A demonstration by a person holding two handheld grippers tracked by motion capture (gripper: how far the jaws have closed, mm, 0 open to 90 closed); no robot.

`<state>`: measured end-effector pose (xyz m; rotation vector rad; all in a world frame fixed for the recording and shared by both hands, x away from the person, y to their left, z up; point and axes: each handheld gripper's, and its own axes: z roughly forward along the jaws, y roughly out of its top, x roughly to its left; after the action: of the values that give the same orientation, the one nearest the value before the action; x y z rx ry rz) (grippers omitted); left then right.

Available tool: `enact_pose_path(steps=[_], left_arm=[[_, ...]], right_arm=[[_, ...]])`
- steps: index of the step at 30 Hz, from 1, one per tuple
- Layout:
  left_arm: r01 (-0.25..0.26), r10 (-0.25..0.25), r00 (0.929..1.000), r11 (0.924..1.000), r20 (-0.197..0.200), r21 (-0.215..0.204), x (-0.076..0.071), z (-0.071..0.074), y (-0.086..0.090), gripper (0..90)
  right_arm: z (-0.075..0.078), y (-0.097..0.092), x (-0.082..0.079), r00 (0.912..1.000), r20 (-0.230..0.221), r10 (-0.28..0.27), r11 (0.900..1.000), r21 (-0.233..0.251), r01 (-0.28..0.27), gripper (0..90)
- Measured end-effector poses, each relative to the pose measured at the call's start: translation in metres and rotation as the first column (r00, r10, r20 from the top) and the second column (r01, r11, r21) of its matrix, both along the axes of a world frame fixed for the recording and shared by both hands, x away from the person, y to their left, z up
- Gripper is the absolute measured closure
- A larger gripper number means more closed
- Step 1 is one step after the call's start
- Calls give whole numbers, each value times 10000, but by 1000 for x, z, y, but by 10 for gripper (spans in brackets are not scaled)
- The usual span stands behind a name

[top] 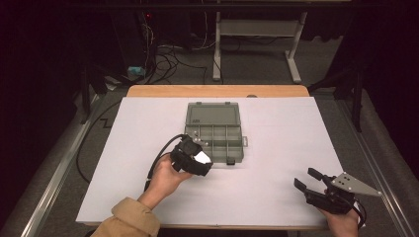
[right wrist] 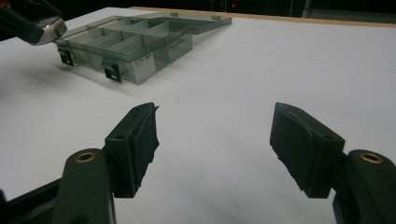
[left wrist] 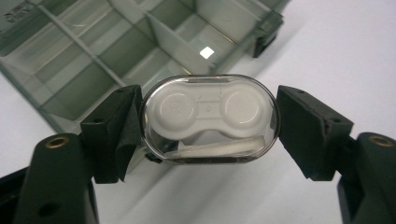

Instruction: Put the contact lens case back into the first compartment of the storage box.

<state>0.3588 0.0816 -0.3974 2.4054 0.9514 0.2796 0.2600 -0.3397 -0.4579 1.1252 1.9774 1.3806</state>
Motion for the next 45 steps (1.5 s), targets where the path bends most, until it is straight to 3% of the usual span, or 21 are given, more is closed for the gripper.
enact_pose_path(steps=[13,16,19,23,31,45], left_arm=[[-691,691,9976,9976,-12,-31,44,13,19,262],[-735,736,9973,9970,-22,243,53,12,19,262],[-783,785,9968,9968,-159,143,63,12,19,261],[-925,928,9956,9950,-78,375,74,14,16,261],[-1351,1358,9907,9889,-64,621,89,12,15,261],[-923,964,9925,9942,-756,557,103,-5,15,258]], right_arm=[[0,-1,0,10000,-17,-10,10000,50,10,323],[0,-1,0,10000,-28,-11,10000,60,11,323],[0,-1,0,10000,-14,-7,10000,40,7,322],[0,-1,0,10000,-22,-18,10000,38,18,322],[0,-1,0,10000,-22,4,10000,46,-4,322],[0,-2,0,10000,6,-58,9999,90,58,323]])
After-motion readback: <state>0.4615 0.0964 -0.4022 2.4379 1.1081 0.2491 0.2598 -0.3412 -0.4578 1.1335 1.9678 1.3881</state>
